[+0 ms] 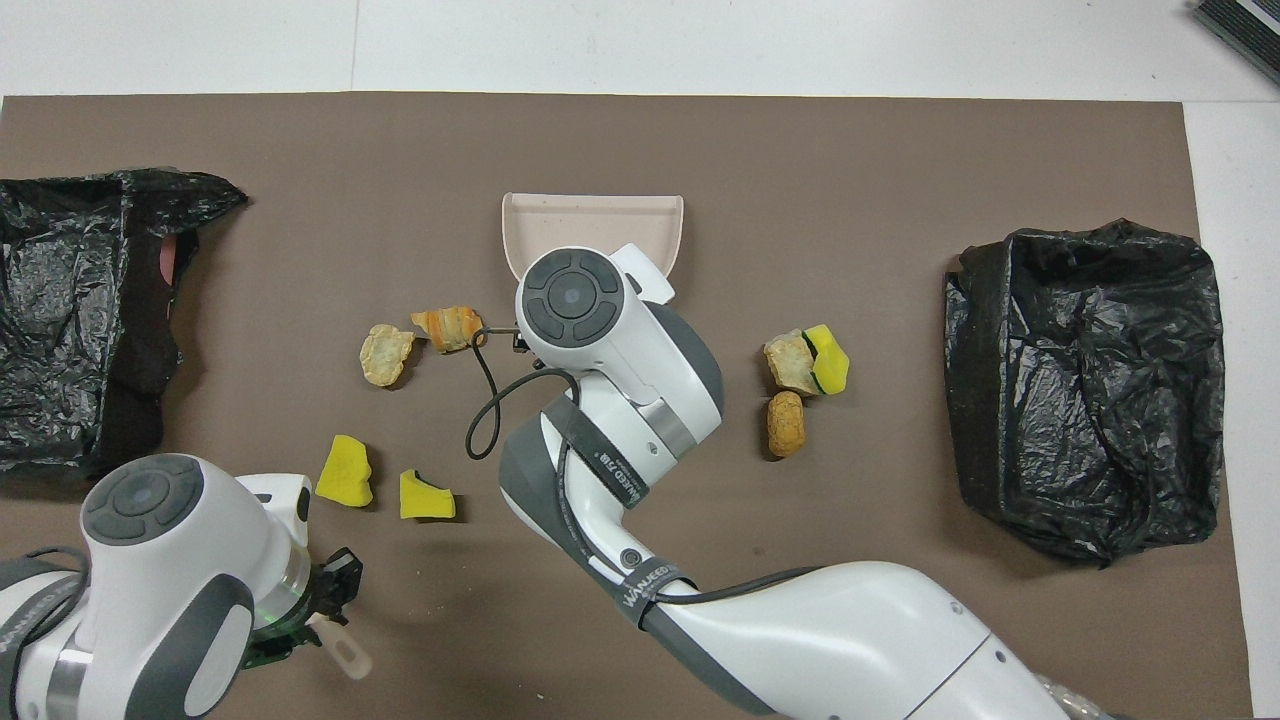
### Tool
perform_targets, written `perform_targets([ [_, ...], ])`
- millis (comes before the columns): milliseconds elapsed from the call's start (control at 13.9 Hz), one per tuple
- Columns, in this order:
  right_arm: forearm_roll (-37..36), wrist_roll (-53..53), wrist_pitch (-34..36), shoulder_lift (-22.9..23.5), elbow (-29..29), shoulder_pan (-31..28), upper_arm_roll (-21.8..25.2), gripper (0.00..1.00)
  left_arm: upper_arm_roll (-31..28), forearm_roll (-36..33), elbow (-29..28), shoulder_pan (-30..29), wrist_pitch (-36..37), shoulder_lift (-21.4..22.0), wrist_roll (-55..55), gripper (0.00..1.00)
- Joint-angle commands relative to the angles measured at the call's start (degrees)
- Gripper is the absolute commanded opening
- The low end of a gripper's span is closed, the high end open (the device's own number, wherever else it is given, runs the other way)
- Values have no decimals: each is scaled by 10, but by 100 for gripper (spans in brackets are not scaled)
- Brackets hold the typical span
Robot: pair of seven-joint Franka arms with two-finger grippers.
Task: Sweep and dump trash in bin
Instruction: 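Grasp the dustpan with the right gripper and set it near the debris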
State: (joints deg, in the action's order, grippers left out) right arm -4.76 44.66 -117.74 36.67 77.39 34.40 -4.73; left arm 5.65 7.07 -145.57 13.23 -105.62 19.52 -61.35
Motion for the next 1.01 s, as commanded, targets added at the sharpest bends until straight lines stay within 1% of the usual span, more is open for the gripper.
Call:
perform_targets([
  [0, -10, -38, 2, -4, 10, -2, 0, 72, 24, 53, 0, 16, -95, -24, -55, 0],
  [72, -10, -42, -1, -4, 11, -5, 0, 53, 30, 64, 2, 16, -134, -35, -56, 0],
  [144, -11, -43, -6, -4, 10, -11, 0, 28, 31, 66, 10, 16, -157, -51, -51, 0],
  [215, -11, -41, -6, -4, 9, -12, 0, 0, 31, 66, 28, 16, -164, -66, -47, 0],
  [287, -8, -37, 1, -4, 7, -7, 2, 0, 31, 66, 64, 14, -163, -92, -38, 0],
  [431, -12, -41, 6, -8, 5, -11, 5, 0, 30, 68, 159, 7, -146, -154, -32, 0],
  [503, -14, -41, 8, -24, 8, -10, 4, 0, 28, 67, 188, 7, -130, -170, -32, 0],
  [575, -17, -45, 22, -41, 14, -10, 2, 0, 28, 67, 197, 7, -115, -173, -32, 0],
  [646, -14, -60, 42, -55, 17, -10, 1, 0, 28, 67, 197, 7, -85, -171, -34, 0],
  [718, -5, -94, 56, -72, 27, -9, 0, 0, 27, 67, 199, 7, -38, -166, -31, 0],
  [790, 1, -145, 60, -98, 50, -10, 0, 0, 26, 67, 201, 3, 11, -162, -32, 0],
  [862, 7, -185, 63, -131, 83, -12, 1, 0, 26, 67, 201, -3, 43, -157, -34, 0],
  [934, 7, -251, 66, -165, 124, -22, 1, 0, 27, 67, 201, -3, 64, -155, -39, 0],
])
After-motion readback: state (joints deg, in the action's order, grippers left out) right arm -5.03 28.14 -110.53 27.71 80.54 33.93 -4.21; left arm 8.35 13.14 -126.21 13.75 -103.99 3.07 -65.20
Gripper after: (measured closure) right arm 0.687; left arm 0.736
